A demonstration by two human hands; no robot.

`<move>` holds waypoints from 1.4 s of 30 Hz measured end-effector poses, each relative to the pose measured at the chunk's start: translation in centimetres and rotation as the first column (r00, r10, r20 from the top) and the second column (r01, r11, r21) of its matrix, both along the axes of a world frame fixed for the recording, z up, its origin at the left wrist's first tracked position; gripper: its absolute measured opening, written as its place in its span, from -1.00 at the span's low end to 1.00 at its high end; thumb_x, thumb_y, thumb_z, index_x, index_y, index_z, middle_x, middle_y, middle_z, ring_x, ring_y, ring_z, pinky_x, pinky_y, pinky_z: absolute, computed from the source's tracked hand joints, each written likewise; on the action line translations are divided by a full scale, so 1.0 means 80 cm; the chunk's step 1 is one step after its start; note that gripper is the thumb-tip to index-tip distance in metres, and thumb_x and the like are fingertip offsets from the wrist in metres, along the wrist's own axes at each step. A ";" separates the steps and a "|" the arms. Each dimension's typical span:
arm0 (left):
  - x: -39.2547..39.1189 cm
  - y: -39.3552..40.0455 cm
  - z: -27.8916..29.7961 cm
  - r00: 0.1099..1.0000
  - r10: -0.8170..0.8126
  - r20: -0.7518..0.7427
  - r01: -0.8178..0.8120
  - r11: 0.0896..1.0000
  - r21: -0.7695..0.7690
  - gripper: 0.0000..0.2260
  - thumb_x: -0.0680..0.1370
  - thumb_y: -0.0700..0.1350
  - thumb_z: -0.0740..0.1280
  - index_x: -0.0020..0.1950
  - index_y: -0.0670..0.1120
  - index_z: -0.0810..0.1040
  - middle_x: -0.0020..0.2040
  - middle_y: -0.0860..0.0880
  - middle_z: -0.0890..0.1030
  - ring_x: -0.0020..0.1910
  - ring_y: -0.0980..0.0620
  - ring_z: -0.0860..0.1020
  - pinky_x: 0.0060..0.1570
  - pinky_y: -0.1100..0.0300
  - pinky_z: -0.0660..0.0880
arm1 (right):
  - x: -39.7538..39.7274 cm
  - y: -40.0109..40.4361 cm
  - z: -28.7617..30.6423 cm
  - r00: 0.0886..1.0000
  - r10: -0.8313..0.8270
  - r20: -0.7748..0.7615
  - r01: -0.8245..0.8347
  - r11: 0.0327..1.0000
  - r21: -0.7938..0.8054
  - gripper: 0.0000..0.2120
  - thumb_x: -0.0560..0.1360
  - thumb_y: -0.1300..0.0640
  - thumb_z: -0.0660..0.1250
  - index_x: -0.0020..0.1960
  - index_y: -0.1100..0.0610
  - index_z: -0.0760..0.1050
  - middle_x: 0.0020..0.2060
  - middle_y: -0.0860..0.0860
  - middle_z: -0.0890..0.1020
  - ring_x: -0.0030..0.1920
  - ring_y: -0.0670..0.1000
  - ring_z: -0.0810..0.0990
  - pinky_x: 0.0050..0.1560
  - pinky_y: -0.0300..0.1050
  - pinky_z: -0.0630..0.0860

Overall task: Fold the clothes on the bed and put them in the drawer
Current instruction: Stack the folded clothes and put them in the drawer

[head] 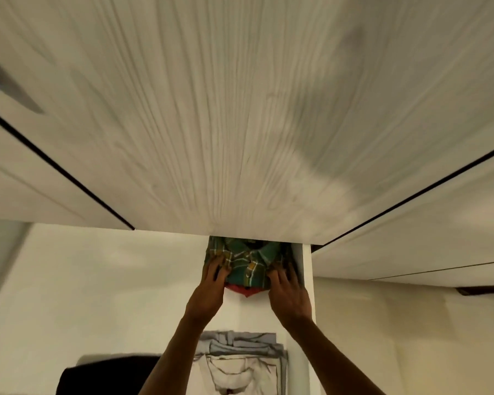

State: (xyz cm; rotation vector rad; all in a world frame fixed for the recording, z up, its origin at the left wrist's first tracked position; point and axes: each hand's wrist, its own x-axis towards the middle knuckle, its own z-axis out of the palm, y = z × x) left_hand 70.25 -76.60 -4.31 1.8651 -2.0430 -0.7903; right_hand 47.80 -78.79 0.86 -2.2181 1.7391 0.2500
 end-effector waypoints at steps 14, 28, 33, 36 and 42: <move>0.008 0.067 -0.025 0.977 -0.174 0.124 0.140 0.961 0.238 -0.35 0.38 -0.23 0.48 0.44 -0.04 0.39 0.43 -0.14 0.46 0.37 -0.22 0.48 0.14 -0.18 0.57 | 0.022 0.039 -0.026 0.979 -0.163 0.124 0.125 0.955 0.267 -0.32 0.52 -0.06 0.38 0.52 0.00 0.15 0.46 0.04 0.29 0.42 0.11 0.36 0.34 0.05 0.45; -0.017 0.111 0.073 0.972 0.130 0.195 -0.180 0.946 0.268 -0.39 0.65 0.10 0.18 0.63 -0.04 0.05 0.62 -0.13 0.06 0.58 -0.21 0.11 0.50 -0.17 0.02 | 0.023 0.054 0.031 0.979 0.077 0.188 -0.119 0.967 0.224 -0.30 0.62 -0.09 0.19 0.64 0.02 -0.05 0.63 0.06 0.00 0.61 0.19 0.00 0.53 0.23 0.10; -0.039 0.163 0.118 0.916 0.280 0.288 -0.367 0.876 0.312 -0.40 0.68 0.15 0.05 0.64 -0.02 -0.08 0.63 -0.11 -0.10 0.61 -0.16 -0.05 0.54 -0.11 -0.10 | 0.004 0.071 0.043 0.936 0.300 0.185 -0.337 0.914 0.226 -0.28 0.61 -0.11 0.22 0.63 0.03 -0.04 0.62 0.09 -0.01 0.60 0.20 0.01 0.53 0.22 0.14; -0.066 0.218 0.145 0.815 0.461 0.351 -0.560 0.783 0.272 -0.39 0.67 0.19 0.01 0.64 -0.02 -0.09 0.63 -0.10 -0.09 0.61 -0.14 -0.08 0.54 -0.10 -0.14 | -0.014 0.084 0.055 0.869 0.462 0.176 -0.493 0.836 0.241 -0.29 0.62 -0.14 0.17 0.64 0.06 -0.06 0.63 0.10 -0.01 0.61 0.20 0.00 0.55 0.20 0.11; -0.165 0.334 0.205 0.465 0.808 0.362 -0.885 0.430 0.177 -0.37 0.66 0.25 -0.05 0.64 -0.02 -0.08 0.63 -0.08 -0.12 0.60 -0.10 -0.17 0.53 -0.09 -0.22 | -0.038 0.120 0.119 0.584 0.790 0.187 -0.811 0.579 0.086 -0.27 0.54 -0.15 0.33 0.59 0.11 0.20 0.57 0.15 0.25 0.54 0.24 0.26 0.44 0.23 0.30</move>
